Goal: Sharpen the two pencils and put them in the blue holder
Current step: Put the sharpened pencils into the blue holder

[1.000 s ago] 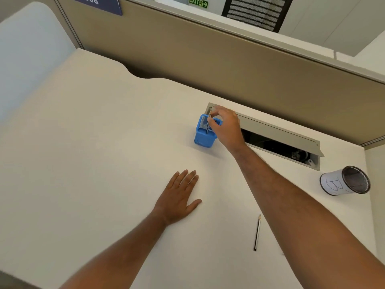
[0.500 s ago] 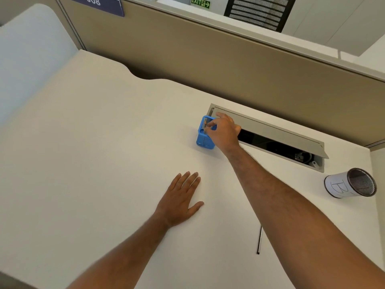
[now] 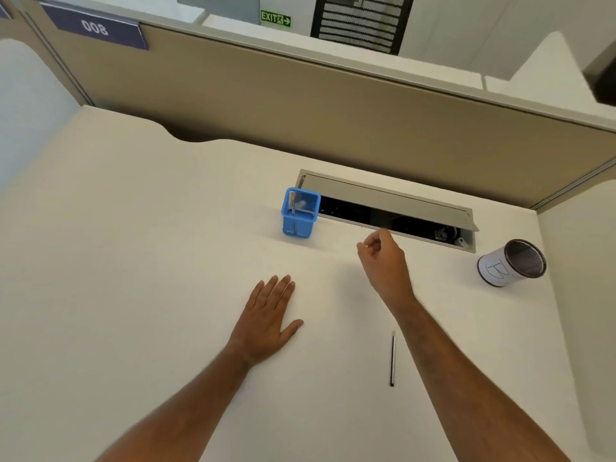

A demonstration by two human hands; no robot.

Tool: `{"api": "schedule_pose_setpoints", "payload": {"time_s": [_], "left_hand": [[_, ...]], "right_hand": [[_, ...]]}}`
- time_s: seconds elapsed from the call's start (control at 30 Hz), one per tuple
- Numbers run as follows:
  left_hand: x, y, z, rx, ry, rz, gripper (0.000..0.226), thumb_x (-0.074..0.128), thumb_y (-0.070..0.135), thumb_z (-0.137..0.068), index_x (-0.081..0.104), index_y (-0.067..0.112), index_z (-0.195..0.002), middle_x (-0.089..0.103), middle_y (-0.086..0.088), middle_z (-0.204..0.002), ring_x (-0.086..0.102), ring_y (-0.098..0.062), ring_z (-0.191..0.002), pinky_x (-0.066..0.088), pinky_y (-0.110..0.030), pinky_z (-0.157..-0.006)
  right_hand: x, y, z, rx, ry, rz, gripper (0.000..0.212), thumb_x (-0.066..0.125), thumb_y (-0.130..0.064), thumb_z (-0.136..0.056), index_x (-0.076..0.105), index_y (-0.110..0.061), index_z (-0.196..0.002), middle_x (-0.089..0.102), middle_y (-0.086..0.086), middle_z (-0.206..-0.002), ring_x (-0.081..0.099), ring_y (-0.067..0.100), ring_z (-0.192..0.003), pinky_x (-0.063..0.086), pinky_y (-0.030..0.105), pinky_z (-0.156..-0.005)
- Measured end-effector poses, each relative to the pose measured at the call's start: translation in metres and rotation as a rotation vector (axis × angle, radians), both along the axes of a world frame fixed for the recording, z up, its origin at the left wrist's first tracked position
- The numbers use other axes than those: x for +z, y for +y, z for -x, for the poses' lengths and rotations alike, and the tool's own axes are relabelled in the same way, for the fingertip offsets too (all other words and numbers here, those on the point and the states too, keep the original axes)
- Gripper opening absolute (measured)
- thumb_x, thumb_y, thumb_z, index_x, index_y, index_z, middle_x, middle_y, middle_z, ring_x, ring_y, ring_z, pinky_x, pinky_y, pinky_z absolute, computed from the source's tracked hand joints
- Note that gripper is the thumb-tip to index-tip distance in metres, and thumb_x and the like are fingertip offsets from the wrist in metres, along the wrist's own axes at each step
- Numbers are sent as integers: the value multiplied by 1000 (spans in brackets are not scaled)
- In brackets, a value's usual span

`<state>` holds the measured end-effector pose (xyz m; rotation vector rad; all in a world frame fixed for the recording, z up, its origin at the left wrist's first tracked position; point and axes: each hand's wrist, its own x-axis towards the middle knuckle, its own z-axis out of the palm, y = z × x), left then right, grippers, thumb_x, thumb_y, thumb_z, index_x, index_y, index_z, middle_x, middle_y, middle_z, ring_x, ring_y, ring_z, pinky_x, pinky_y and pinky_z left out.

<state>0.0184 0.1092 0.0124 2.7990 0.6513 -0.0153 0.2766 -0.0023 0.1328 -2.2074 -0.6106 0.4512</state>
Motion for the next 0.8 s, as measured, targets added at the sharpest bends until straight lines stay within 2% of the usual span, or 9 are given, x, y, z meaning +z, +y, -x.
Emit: {"api": "schedule_pose_setpoints", "payload": {"time_s": [0.13,0.23,0.3,0.4,0.47,0.53,0.67,0.73,0.8], "left_hand": [[2,-2,-2,-12,26,-6,79,42,62,-105,37,11,-166,36,-8,-175,37,-33,-161,16,-48,-131],[0,-4,-1,14,61,2,81,38,61,-106,32,10,-168,30,-8,-178,31,-34,-164,7,-45,-134],[2,-10,-3,25,72,0,83,38,61,-105,32,8,-168,30,-11,-177,31,-35,-163,-1,-43,-134],[3,-19,-8,50,89,4,86,37,62,-104,36,3,-165,33,-16,-175,34,-39,-161,-3,-43,-133],[0,-26,-7,77,98,1,89,34,64,-104,33,0,-166,29,-17,-177,31,-39,-162,-6,-44,-132],[-2,-32,-7,104,109,4,92,29,66,-104,28,0,-167,23,-16,-179,26,-39,-164,-10,-43,-132],[-5,-35,-8,113,118,1,98,9,74,-104,23,1,-169,18,-14,-180,21,-37,-166,-12,-43,-131],[-6,-33,-8,106,121,-3,97,13,73,-105,22,1,-169,17,-14,-180,21,-38,-166,-12,-43,-131],[-7,-33,-8,103,128,0,95,22,70,-104,22,1,-169,17,-13,-180,22,-37,-166,-12,-42,-131]], "right_hand": [[-26,-81,17,-69,46,161,19,69,-26,-97,55,-21,-85,66,2,-74,60,20,-66,50,31,-61],[-46,-122,30,-84,64,277,26,70,-32,-97,52,-21,-81,63,-4,-68,57,18,-61,46,33,-60],[-54,-145,37,-102,63,379,31,68,-42,-97,52,-20,-81,65,-6,-68,59,17,-64,40,35,-65],[-63,-165,43,-75,37,466,41,66,-53,-96,52,-19,-79,63,-5,-64,60,16,-63,32,36,-74],[-64,-168,45,-57,51,473,43,66,-55,-95,54,-16,-80,61,-6,-63,59,16,-61,34,35,-69],[-64,-170,48,-28,50,492,41,65,-53,-96,53,-17,-80,62,-6,-67,59,17,-65,41,36,-63],[-62,-170,51,45,40,554,31,57,-45,-100,51,-21,-80,69,-3,-79,68,25,-82,50,39,-79],[-57,-167,49,56,64,576,29,56,-39,-99,49,-21,-76,70,-2,-78,70,26,-81,51,38,-81],[-54,-165,46,55,94,598,25,57,-36,-93,51,-21,-74,71,-1,-78,70,26,-76,51,36,-73]]}}
